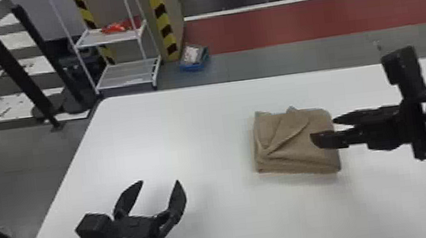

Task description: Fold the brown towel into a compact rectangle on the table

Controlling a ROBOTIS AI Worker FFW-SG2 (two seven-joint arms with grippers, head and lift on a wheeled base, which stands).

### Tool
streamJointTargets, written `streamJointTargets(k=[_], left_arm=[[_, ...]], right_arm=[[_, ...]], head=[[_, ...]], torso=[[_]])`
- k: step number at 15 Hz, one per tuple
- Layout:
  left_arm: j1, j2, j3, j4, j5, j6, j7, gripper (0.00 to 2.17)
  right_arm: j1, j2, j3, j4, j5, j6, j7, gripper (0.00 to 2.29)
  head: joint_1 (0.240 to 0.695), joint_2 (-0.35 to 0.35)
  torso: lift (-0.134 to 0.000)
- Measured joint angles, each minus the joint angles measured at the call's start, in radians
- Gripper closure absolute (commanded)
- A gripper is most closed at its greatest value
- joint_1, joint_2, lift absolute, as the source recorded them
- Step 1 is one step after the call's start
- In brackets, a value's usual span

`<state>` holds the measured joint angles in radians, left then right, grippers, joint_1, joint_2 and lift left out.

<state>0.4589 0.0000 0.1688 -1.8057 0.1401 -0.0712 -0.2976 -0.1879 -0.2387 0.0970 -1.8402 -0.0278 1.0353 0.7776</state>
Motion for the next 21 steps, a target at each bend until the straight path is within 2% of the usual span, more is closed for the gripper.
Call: streamJointTargets(k=[3, 5, 6, 7, 8, 9, 12, 17, 21], left_arm=[[0.004, 0.000, 0.000, -0.001, -0.001, -0.002, 0.000, 0.09], [0.010, 0.000, 0.006, -0.003, 0.001, -0.006, 0.000, 0.09], [0.011, 0.000, 0.008, -0.003, 0.002, -0.006, 0.000, 0.09], [0.011, 0.000, 0.008, -0.002, 0.003, -0.006, 0.000, 0.09], [0.009, 0.000, 0.008, -0.002, 0.004, -0.006, 0.000, 0.09], [0.007, 0.000, 0.006, -0.001, 0.004, -0.006, 0.000, 0.09], [0.004, 0.000, 0.006, 0.004, 0.004, -0.006, 0.001, 0.09], [0.003, 0.000, 0.008, 0.006, 0.006, -0.006, 0.002, 0.09], [0.006, 0.000, 0.008, 0.006, 0.009, -0.008, 0.001, 0.09]], right_arm=[[-0.017, 0.027, 0.028, 0.065, 0.046, -0.058, -0.048, 0.21], [-0.029, 0.033, 0.035, 0.090, 0.096, -0.078, -0.069, 0.55], [-0.029, 0.032, 0.032, 0.091, 0.103, -0.084, -0.063, 0.99], [-0.028, 0.030, 0.030, 0.087, 0.114, -0.087, -0.049, 1.63], [-0.025, 0.027, 0.035, 0.075, 0.133, -0.088, -0.033, 1.89], [-0.022, 0.025, 0.047, 0.059, 0.161, -0.088, -0.015, 1.96], [-0.010, 0.018, 0.108, 0.009, 0.256, -0.077, 0.035, 1.96], [-0.038, 0.030, 0.203, 0.022, 0.344, -0.054, 0.020, 1.96], [-0.066, 0.055, 0.236, 0.073, 0.359, -0.053, 0.011, 1.96]], head=[[0.695, 0.151], [0.695, 0.143], [0.695, 0.141], [0.695, 0.140], [0.695, 0.139], [0.695, 0.141], [0.695, 0.161], [0.695, 0.184], [0.695, 0.198]], torso=[[-0.123], [-0.123], [-0.123], [-0.123], [-0.123], [-0.123], [-0.123], [-0.123], [-0.123]])
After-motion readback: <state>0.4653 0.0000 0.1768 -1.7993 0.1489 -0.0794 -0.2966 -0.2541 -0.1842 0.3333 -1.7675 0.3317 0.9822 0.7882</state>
